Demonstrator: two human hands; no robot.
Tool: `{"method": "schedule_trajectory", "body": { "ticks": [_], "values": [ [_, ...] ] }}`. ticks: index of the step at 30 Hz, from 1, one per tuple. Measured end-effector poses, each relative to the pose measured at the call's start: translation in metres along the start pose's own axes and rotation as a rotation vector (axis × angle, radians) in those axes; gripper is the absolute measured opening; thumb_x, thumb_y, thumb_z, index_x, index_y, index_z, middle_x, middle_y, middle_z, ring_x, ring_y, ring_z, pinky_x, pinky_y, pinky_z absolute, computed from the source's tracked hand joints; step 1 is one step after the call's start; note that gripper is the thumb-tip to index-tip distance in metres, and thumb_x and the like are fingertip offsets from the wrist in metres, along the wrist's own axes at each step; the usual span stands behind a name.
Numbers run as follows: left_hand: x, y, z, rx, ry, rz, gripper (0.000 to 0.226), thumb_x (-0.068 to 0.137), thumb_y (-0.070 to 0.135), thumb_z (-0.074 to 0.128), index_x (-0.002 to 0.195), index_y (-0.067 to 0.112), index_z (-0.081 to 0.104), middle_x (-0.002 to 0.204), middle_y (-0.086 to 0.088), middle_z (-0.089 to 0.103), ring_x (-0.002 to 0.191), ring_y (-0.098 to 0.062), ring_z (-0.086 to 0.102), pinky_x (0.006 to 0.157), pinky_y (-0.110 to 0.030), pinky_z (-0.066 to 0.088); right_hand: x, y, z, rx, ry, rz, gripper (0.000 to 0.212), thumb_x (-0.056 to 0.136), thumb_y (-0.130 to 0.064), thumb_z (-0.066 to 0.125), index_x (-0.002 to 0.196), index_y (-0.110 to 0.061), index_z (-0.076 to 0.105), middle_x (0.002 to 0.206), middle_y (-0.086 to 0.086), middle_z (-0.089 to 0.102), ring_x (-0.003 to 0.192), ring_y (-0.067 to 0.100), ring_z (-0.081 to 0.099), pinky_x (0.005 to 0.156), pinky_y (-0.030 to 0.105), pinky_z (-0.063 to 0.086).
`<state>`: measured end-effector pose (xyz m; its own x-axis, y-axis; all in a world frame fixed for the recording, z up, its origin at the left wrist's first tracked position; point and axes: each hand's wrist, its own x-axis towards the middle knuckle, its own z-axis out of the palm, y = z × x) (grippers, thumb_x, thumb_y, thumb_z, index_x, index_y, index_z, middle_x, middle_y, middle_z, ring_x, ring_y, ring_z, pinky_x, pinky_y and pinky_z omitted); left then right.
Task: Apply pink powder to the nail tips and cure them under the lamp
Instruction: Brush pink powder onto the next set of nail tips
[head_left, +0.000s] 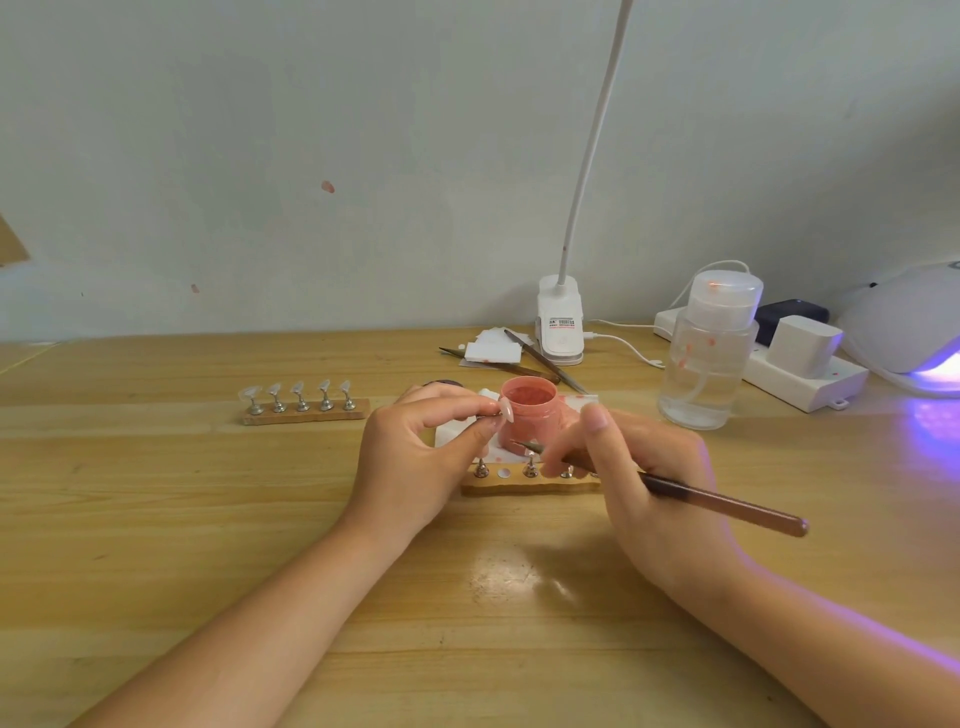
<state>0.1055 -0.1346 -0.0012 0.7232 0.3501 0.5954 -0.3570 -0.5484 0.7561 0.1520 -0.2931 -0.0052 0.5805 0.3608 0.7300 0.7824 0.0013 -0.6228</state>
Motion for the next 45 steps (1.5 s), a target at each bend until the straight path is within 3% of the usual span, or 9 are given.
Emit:
{"method": "schedule_trajectory", "body": {
  "ticks": [3, 7, 11, 18, 24, 28, 33, 39, 45],
  "values": [
    [0.0004, 0.0000, -0.0002, -0.032, -0.007, 0.003, 0.011, 0.073, 0.002, 0.072, 0.080, 0.011, 0.073, 0.075, 0.005, 0.067, 0.079, -0.001, 0.061, 0.075, -0.008, 0.041, 0.0015, -0.0027, 0.0015, -0.038, 0.069, -0.065, 0.044, 0.093, -0.029, 0.035, 0.070, -0.012, 0.067, 0.073, -0.020, 0.061, 0.071, -0.001, 0.058, 0.068, 0.016, 0.040],
    [0.0009, -0.0003, -0.0006, -0.051, -0.029, 0.022, 0.014, 0.073, 0.001, 0.070, 0.082, 0.012, 0.072, 0.075, 0.007, 0.067, 0.075, 0.001, 0.061, 0.075, -0.011, 0.043, 0.0004, -0.0001, 0.0025, 0.018, -0.004, 0.026, 0.046, 0.092, -0.034, 0.036, 0.069, -0.011, 0.068, 0.070, -0.008, 0.066, 0.072, 0.009, 0.062, 0.069, 0.027, 0.047],
    [0.0014, -0.0009, 0.0000, -0.064, -0.029, 0.030, 0.017, 0.073, 0.002, 0.071, 0.080, 0.017, 0.071, 0.070, 0.011, 0.066, 0.074, 0.001, 0.060, 0.072, -0.008, 0.040, -0.0009, -0.0026, 0.0016, 0.050, 0.050, 0.015, 0.047, 0.092, -0.033, 0.034, 0.067, -0.011, 0.068, 0.067, -0.010, 0.065, 0.069, 0.004, 0.061, 0.068, 0.017, 0.043],
    [0.0021, -0.0036, -0.0002, -0.107, -0.007, -0.012, 0.024, 0.070, 0.007, 0.072, 0.070, 0.031, 0.069, 0.069, 0.022, 0.067, 0.057, 0.000, 0.044, 0.058, -0.009, 0.036, -0.0009, -0.0019, 0.0030, 0.116, 0.000, 0.076, 0.049, 0.090, -0.037, 0.035, 0.066, -0.009, 0.067, 0.066, -0.001, 0.066, 0.068, 0.012, 0.061, 0.066, 0.023, 0.046],
    [0.0023, -0.0020, 0.0001, -0.150, -0.016, -0.007, 0.009, 0.068, 0.023, 0.069, 0.070, 0.031, 0.070, 0.069, 0.022, 0.067, 0.044, -0.003, 0.033, 0.047, -0.017, 0.029, 0.0020, -0.0027, 0.0051, 0.074, 0.017, 0.043, 0.045, 0.092, -0.035, 0.033, 0.071, -0.012, 0.066, 0.076, -0.009, 0.067, 0.077, 0.012, 0.063, 0.071, 0.022, 0.047],
    [0.0020, -0.0025, 0.0016, -0.161, -0.020, -0.016, 0.008, 0.068, 0.025, 0.069, 0.068, 0.034, 0.070, 0.068, 0.019, 0.067, 0.044, -0.008, 0.037, 0.048, -0.021, 0.031, -0.0004, -0.0021, 0.0022, 0.165, 0.004, 0.142, 0.047, 0.088, -0.042, 0.035, 0.061, -0.017, 0.064, 0.062, 0.001, 0.065, 0.062, 0.007, 0.059, 0.062, 0.015, 0.043],
    [0.0011, -0.0012, 0.0006, -0.170, -0.031, -0.015, 0.009, 0.067, 0.028, 0.069, 0.069, 0.037, 0.070, 0.067, 0.019, 0.067, 0.043, -0.002, 0.042, 0.048, -0.023, 0.031, 0.0031, -0.0023, 0.0049, 0.135, 0.033, 0.038, 0.046, 0.093, -0.032, 0.033, 0.071, -0.008, 0.066, 0.076, -0.006, 0.068, 0.074, 0.013, 0.062, 0.070, 0.025, 0.049],
    [0.0003, 0.0014, 0.0004, -0.144, -0.009, -0.065, 0.005, 0.068, 0.029, 0.067, 0.073, 0.031, 0.068, 0.043, 0.020, 0.052, 0.044, -0.006, 0.035, 0.049, -0.014, 0.033, 0.0005, -0.0057, 0.0029, 0.205, 0.021, 0.091, 0.045, 0.093, -0.034, 0.035, 0.067, -0.014, 0.066, 0.068, -0.002, 0.068, 0.067, 0.006, 0.061, 0.064, 0.015, 0.045],
    [0.0019, -0.0002, -0.0007, -0.098, -0.032, -0.082, 0.006, 0.075, 0.015, 0.071, 0.081, 0.015, 0.074, 0.055, 0.019, 0.062, 0.047, -0.001, 0.038, 0.048, -0.005, 0.030, -0.0001, -0.0028, 0.0017, 0.173, -0.095, 0.129, 0.046, 0.095, -0.031, 0.041, 0.068, -0.006, 0.067, 0.072, 0.002, 0.068, 0.073, 0.015, 0.062, 0.071, 0.026, 0.047]
  ]
}}
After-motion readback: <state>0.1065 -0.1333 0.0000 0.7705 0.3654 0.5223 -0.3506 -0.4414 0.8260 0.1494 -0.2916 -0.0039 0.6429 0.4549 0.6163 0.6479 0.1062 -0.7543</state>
